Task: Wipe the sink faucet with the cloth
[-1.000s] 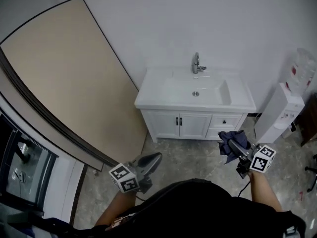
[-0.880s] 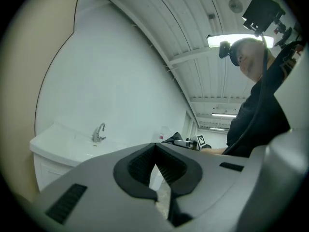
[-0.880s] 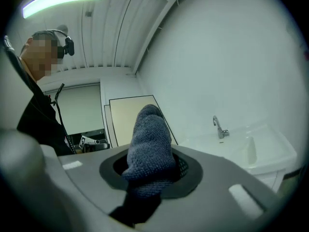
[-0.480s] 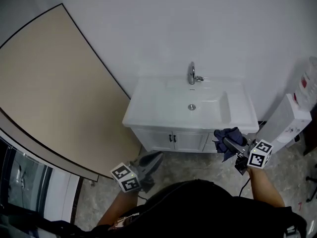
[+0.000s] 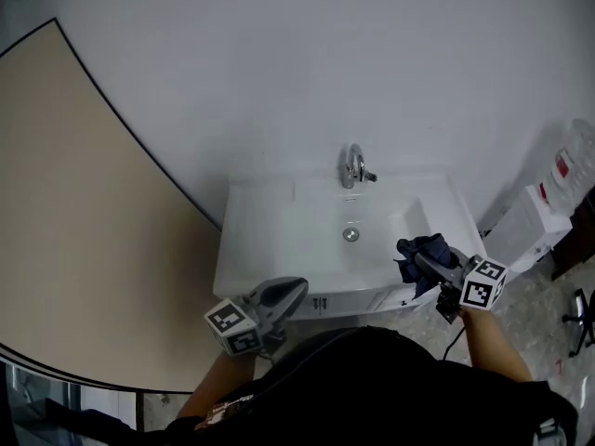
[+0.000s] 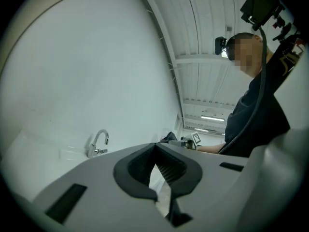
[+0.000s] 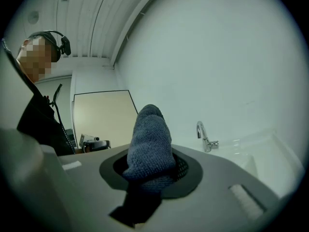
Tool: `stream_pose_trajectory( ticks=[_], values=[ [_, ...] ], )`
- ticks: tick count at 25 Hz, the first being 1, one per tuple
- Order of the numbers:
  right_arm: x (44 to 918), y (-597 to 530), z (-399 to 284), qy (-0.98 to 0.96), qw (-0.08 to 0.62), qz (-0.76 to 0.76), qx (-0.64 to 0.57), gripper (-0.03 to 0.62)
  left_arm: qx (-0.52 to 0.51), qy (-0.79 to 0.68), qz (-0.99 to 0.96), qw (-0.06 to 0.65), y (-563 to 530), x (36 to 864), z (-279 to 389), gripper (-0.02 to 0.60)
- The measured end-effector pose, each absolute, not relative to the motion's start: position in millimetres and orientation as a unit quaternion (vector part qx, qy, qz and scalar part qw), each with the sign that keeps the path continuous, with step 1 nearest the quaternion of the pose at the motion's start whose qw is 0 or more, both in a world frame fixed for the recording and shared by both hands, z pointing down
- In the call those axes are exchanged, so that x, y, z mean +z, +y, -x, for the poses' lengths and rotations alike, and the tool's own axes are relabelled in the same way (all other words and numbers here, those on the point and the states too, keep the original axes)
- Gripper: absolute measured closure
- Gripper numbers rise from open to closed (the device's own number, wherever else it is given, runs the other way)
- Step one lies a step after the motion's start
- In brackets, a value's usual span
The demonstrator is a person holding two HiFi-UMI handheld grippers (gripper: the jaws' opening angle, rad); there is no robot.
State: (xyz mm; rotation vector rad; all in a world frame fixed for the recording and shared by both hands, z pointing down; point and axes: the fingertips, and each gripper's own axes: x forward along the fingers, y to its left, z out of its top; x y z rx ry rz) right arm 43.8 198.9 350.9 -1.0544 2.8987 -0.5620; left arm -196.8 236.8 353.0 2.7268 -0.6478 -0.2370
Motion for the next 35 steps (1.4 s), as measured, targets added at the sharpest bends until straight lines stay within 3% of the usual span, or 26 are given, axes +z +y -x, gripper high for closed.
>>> stream_pose_trajectory(
  ticks=[7, 16, 25, 32, 35],
  values=[
    [340.6, 88.1, 1.8, 0.918, -0.033, 0.362, -0.157, 0.496, -0.077, -0.217, -0.959, 0.167, 137.6, 352.6, 246.8, 0.581],
    [337.2, -76.7, 5.5, 0.935, -0.12, 0.332, -0.041, 0.496, -0.058, -0.316, -0.928, 0.191, 82.6, 368.2, 235.0, 0.581],
    [417.0, -166.7, 31.1, 0.918, -0.27, 0.281, 0.073, 0.496, -0.058, -0.415, -0.882, 0.215, 46.5, 377.4, 211.3, 0.581],
    [431.2, -240.3, 66.6, 0.889, -0.35, 0.295, 0.02, 0.49, -0.052, -0.403, -0.89, 0.206, 7.8, 399.6, 265.5, 0.581],
    [460.2, -263.4, 64.7, 0.856, -0.443, 0.265, -0.037, 0.49, -0.053, -0.39, -0.896, 0.203, 3.3, 409.2, 268.4, 0.581]
  ],
)
